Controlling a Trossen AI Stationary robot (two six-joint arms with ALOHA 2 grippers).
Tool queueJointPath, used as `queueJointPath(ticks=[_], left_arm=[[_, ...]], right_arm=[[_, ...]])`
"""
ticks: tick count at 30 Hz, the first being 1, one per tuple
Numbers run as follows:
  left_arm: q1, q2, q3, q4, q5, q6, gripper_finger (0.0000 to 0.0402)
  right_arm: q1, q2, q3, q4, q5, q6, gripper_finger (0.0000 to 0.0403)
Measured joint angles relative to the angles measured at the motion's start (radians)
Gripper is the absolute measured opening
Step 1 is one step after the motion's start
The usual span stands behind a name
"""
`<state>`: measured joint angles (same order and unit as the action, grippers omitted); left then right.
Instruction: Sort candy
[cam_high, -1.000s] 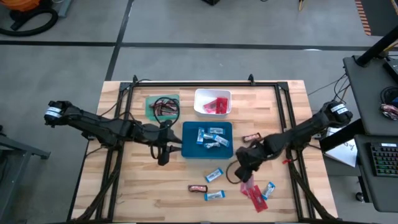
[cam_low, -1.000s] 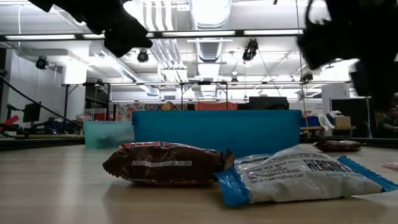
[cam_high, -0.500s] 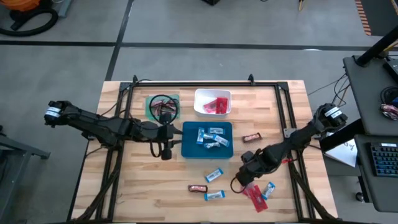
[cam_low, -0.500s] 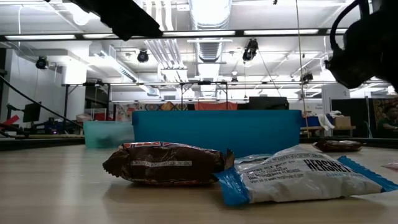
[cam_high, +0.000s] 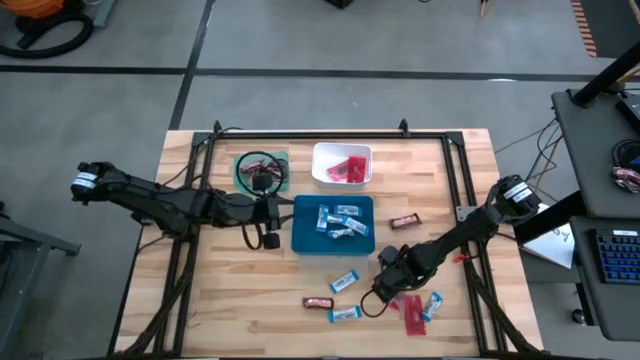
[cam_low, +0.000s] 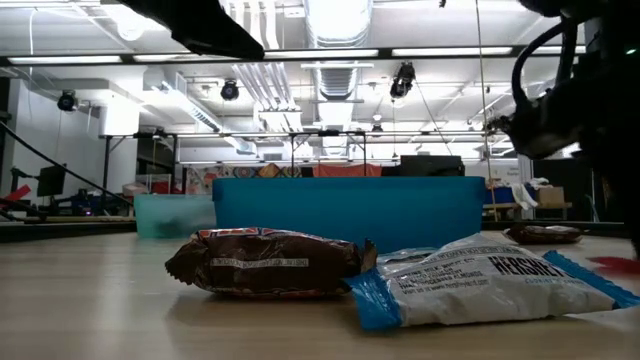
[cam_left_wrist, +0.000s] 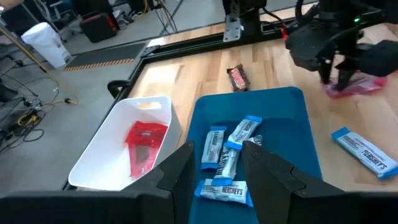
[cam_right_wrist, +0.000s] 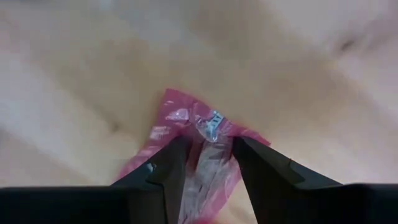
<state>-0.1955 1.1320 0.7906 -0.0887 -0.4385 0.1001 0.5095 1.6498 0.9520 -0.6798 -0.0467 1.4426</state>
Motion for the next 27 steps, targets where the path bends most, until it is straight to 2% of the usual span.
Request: queueJointPath(ticks=[7, 12, 20, 27], left_arm=[[0.003, 0.0, 0.0, 0.003, -0.001, 0.003, 0.0117], [0.003, 0.0, 0.0, 0.009, -0.001, -0.006, 0.0117], [0.003, 0.032, 0.0, 0.008, -0.001, -0.031, 0.0117], [0.003, 0.087, 0.0, 0.009, 0.0, -0.031, 0.0117]], right_arm=[[-0.031, -0.057, 0.007, -0.301, 0.159, -0.035, 0.0136], [-0.059, -0.133, 0.005, -0.406, 0.187, -0.013, 0.0141], [-0.061, -0.252, -0.013, -0.405, 0.141, 0.061, 0.0188], [-0.049, -0.226, -0.021, -0.309, 0.089, 0.08, 0.0199]])
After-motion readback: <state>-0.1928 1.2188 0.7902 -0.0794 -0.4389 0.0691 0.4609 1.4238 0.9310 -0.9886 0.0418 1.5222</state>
